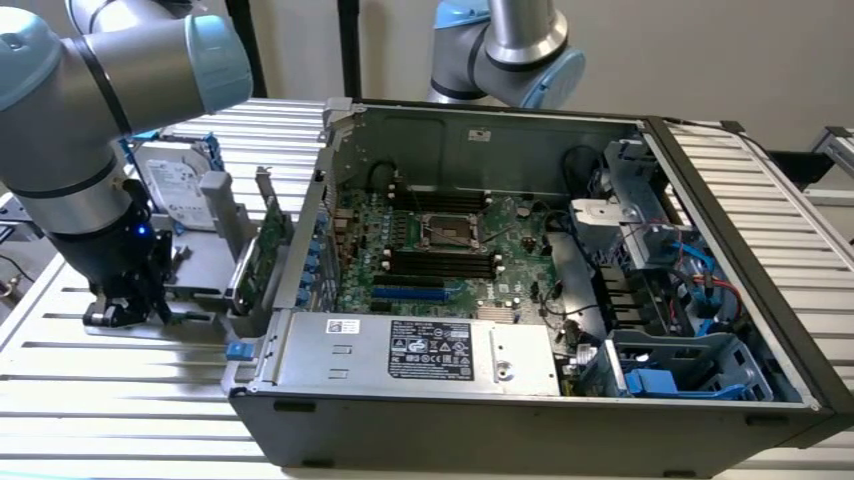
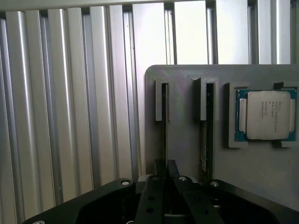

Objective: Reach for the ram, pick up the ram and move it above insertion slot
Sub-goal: 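Pick up the ram and move it above insertion slot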

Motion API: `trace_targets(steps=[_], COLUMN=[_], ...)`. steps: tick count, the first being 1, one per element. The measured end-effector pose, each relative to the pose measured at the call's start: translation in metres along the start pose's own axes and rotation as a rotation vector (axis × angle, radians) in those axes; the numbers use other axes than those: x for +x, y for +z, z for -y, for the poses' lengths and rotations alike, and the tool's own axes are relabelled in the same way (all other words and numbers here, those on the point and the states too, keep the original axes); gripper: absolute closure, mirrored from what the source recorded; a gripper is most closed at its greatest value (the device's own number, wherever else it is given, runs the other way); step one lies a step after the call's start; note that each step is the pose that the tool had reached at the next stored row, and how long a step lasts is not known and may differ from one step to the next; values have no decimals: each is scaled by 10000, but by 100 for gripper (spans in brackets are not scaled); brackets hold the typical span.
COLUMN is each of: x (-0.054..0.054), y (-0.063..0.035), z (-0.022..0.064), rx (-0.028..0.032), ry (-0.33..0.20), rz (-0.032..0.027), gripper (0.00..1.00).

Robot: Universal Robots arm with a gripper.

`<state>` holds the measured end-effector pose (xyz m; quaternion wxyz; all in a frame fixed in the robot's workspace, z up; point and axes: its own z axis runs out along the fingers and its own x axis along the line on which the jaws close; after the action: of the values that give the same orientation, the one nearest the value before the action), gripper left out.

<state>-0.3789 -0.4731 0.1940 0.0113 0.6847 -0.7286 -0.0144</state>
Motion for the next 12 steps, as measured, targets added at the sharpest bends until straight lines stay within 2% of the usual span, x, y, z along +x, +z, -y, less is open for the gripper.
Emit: trace_targets(steps=[8,12], x=[0,0], y=[-20,-39], z=[0,-1], rx=[-8,-13], ry=[-12,-26], rz=[109,192], gripper=[86,86])
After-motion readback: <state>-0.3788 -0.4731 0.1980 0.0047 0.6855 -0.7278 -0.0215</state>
